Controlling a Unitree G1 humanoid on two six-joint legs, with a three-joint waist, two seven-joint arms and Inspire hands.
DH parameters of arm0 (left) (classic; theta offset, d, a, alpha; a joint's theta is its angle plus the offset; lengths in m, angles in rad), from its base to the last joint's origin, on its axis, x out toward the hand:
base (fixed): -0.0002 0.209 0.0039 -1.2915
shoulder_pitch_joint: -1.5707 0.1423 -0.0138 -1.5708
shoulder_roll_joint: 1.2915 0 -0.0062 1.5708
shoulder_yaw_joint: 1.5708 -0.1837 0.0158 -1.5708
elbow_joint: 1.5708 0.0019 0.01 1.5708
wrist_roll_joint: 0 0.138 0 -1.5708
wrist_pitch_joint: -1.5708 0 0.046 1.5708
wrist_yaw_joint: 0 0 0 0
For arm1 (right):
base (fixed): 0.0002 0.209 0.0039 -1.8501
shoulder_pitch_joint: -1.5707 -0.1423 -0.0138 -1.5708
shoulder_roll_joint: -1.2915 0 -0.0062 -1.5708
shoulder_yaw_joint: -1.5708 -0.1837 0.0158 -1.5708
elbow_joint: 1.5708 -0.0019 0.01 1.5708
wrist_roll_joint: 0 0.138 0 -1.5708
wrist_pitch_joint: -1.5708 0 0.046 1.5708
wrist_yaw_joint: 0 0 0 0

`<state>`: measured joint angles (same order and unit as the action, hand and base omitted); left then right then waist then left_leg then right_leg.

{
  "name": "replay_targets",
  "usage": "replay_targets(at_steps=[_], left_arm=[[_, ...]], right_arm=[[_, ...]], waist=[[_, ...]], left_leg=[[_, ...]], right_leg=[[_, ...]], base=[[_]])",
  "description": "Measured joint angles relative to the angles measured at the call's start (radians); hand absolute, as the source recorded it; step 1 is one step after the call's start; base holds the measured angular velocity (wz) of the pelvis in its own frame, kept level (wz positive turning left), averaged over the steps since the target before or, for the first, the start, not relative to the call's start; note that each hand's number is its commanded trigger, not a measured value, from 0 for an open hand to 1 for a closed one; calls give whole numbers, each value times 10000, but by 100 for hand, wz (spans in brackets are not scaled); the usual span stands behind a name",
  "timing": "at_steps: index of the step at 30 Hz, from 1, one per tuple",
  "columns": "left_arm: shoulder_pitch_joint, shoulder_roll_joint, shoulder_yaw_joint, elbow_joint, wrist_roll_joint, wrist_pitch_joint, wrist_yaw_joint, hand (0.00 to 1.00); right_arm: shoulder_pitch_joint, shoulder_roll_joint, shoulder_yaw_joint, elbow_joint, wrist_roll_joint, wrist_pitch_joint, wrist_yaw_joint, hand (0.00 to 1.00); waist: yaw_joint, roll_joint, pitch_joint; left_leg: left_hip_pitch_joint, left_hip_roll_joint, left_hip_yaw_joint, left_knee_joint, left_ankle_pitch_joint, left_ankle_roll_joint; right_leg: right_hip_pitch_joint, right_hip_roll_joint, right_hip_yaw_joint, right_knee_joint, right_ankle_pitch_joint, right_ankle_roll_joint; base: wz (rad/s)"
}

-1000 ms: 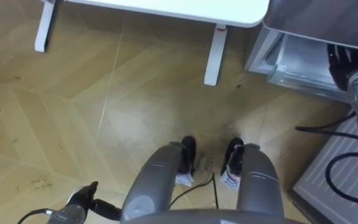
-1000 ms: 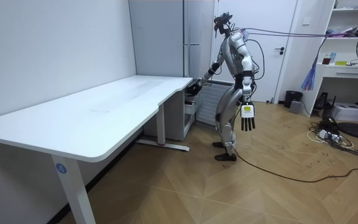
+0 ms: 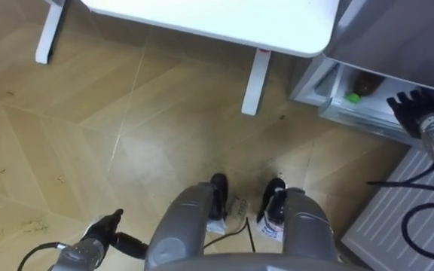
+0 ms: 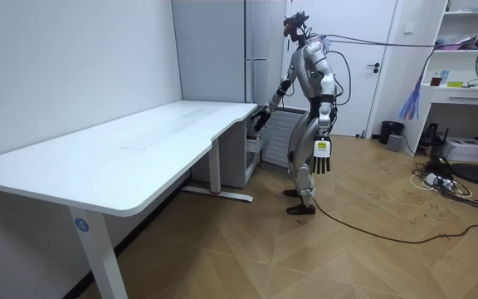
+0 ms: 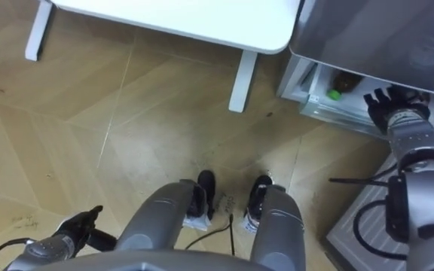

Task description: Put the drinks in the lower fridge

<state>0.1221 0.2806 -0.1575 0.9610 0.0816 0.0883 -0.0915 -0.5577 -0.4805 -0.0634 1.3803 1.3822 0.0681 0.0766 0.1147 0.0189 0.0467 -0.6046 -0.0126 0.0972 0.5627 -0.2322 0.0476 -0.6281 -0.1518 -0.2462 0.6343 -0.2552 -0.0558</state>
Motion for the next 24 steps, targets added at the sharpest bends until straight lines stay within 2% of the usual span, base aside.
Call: replay_targets(at_steps=[5,7,12,14,15,16,17,18,19,21,22,24], left_arm=[[-6,99,133,16,-7,-4,6,0],[-8,104,382,33,-6,-17,24,0],[15,118,392,72,-1,-5,168,0],[19,122,511,72,4,-13,287,0],[39,115,617,98,5,-16,424,0],[81,101,681,108,-1,-18,480,0],[222,55,788,110,-19,-37,641,0],[406,47,810,70,-4,-59,739,0],[494,21,866,30,-1,-57,806,0],[849,-333,1493,-129,0,-82,1086,0],[1057,-508,1687,-224,-5,-140,1253,0],[1279,-680,1852,-420,-1,-175,1435,0]], right_arm=[[165,-5,0,-11,-412,0,226,0],[402,-3,9,-173,-609,-1,306,0],[1096,92,13,-260,-1254,-5,481,0],[1600,237,27,-461,-1349,-17,571,0],[2110,407,108,-688,-1431,-23,739,0],[2352,509,120,-760,-1512,-20,825,0],[2924,741,93,-985,-1526,-20,899,0],[3637,1004,6,-1464,-1518,-33,945,0],[3965,1123,-10,-1704,-1525,-40,994,0],[4892,1448,-12,-1939,-1559,-44,1273,0],[5245,1525,-27,-1943,-1802,-41,1293,0],[5727,1540,-28,-2101,-1989,-41,1288,0]], waist=[[-48,-8,-7],[-84,-13,-13],[-138,-24,-39],[-170,-107,-122],[-175,-230,-198],[-184,-276,-228],[-261,-313,-325],[-353,-370,-468],[-363,-410,-501],[-490,-433,-522],[-579,-429,-516],[-624,-442,-519]], left_leg=[[216,-1,60,-151,9,15],[369,-2,67,-283,12,13],[989,34,64,-517,14,13],[1268,83,67,-719,13,12],[1593,105,73,-907,13,10],[1774,134,72,-985,10,5],[2160,217,71,-1121,7,0],[2550,258,65,-1346,-16,-35],[2763,268,80,-1453,-26,-50],[3649,328,157,-1783,-150,-92],[4027,323,186,-1919,-218,-93],[4488,322,380,-2127,-269,-96]], right_leg=[[176,8,-3,-143,-5,39],[332,26,-27,-257,-24,60],[1101,83,-198,-654,-47,141],[1485,161,-315,-965,-10,177],[1810,219,-344,-1174,3,200],[2039,271,-373,-1346,25,217],[2615,387,-537,-1785,112,232],[3083,505,-559,-2163,176,283],[3303,539,-561,-2311,196,302],[4191,688,-526,-2810,286,359],[4494,712,-478,-2939,271,391],[4783,729,-275,-2986,230,447]], base=[[0],[0],[7],[11],[7],[8],[11],[9],[0],[-16],[-16],[-26]])
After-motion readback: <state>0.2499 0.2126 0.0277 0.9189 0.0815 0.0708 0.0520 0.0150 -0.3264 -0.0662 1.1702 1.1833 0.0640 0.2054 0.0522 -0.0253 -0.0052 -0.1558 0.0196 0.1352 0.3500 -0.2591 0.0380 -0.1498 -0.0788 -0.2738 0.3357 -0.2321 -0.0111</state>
